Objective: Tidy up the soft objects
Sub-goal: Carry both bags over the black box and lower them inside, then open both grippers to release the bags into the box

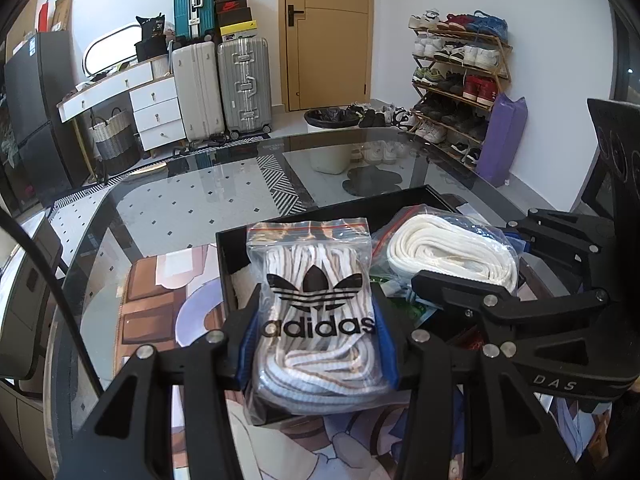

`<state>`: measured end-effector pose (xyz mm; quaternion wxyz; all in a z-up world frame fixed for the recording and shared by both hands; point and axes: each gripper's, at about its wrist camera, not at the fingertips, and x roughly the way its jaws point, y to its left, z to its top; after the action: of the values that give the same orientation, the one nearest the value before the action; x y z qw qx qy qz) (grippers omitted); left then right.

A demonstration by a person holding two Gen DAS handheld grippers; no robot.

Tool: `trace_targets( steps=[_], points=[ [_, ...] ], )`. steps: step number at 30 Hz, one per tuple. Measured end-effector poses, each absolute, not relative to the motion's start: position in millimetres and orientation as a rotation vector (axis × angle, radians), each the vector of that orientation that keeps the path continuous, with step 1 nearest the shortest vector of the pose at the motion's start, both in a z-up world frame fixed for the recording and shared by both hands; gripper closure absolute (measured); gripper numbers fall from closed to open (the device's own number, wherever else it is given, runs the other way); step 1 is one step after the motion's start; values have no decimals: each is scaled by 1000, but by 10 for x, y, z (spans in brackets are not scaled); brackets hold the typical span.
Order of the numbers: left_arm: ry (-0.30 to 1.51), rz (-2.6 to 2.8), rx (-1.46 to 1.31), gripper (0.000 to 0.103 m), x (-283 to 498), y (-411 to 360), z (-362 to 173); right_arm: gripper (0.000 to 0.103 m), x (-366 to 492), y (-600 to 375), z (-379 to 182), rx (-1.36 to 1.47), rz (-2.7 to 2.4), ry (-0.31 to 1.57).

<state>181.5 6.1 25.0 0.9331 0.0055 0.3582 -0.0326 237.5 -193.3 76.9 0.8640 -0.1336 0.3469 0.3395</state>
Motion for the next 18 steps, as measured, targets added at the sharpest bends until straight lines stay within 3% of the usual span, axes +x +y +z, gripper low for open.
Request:
trace_targets(
  steps=[13,18],
  points=[
    [745,-86,30,55,1736,46,268,52,2286,-1944,762,-294,730,729],
    [736,-97,10,54,1721,76,272,36,2242,-1972,764,-294,738,708]
  ],
)
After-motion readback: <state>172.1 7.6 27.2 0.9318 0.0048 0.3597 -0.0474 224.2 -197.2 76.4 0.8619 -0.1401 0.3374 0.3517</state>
